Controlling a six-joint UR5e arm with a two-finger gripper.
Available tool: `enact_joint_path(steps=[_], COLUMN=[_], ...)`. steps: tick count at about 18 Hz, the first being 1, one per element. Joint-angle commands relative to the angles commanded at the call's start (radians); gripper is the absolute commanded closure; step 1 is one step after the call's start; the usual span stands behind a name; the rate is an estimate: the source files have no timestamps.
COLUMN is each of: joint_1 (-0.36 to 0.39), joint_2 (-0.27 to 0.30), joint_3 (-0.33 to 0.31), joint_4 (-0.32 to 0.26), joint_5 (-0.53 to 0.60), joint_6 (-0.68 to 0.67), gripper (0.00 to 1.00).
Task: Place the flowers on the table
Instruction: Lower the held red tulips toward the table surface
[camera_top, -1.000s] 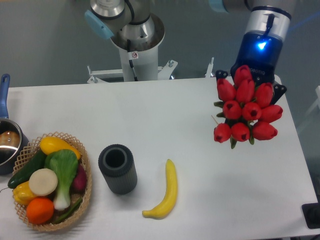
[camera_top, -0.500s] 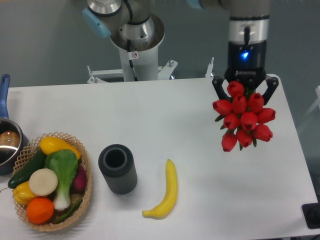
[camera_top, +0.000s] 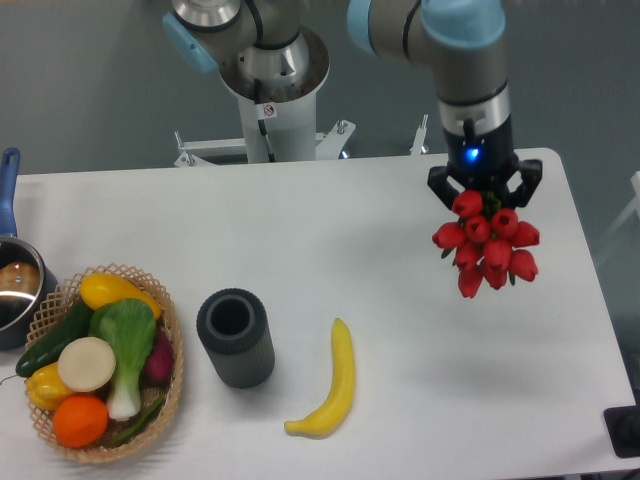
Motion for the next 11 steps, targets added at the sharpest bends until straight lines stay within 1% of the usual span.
enact_joint_path(steps=[3,6,11], joint_1=[0.002,0.018,0.031], joint_2=[-0.069,-0.115,-0.203], joint_3=[0.006,0.015,0.072], joint_4=[0.002,0.006,0.005], joint_5=[-0.005,-0.021,-0.032], joint_6=[-0.006,-0.054,-0.081], gripper=[0.58,0.58,0.58])
